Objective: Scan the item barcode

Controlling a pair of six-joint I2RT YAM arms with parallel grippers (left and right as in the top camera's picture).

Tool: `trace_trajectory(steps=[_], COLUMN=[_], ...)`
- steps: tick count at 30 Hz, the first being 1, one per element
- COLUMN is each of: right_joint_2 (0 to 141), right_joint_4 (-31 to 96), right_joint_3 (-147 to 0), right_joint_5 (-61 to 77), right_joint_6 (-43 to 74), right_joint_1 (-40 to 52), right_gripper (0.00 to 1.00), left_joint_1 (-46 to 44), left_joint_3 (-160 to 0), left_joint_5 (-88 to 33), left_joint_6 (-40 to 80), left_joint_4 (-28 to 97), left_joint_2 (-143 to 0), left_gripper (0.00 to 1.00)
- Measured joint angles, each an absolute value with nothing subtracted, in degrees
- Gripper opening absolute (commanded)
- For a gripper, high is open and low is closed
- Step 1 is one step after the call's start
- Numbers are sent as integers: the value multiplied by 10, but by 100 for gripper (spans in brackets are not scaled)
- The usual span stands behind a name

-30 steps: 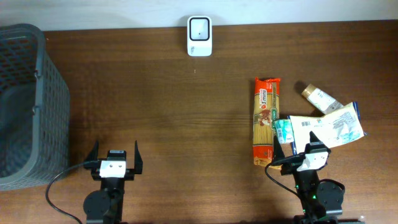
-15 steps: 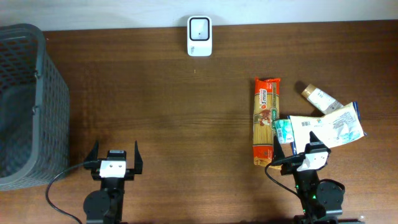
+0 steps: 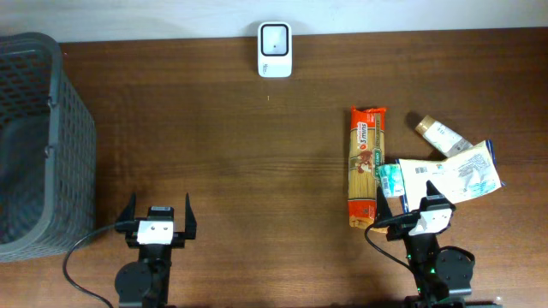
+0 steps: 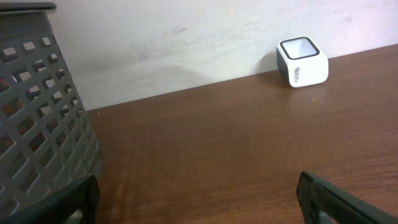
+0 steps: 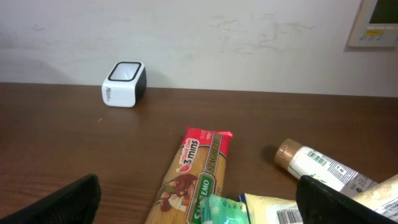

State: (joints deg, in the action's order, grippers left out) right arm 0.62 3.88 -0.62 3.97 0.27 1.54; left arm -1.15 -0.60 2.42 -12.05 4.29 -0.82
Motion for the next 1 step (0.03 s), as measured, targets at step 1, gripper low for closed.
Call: trace_trajectory(steps=[1], right_joint_2=[6], right_joint_4=[39], right_joint_3=[-6], right_joint_5=[40], right_joint_6=[3], right_joint_1=[15], right_gripper=[99], left_joint_1=[-11], left_joint_3=[-6], left_joint_5=[24], left_joint_6=[-121], left_joint_4=[43], left_joint_2=[-8], left_gripper=[99])
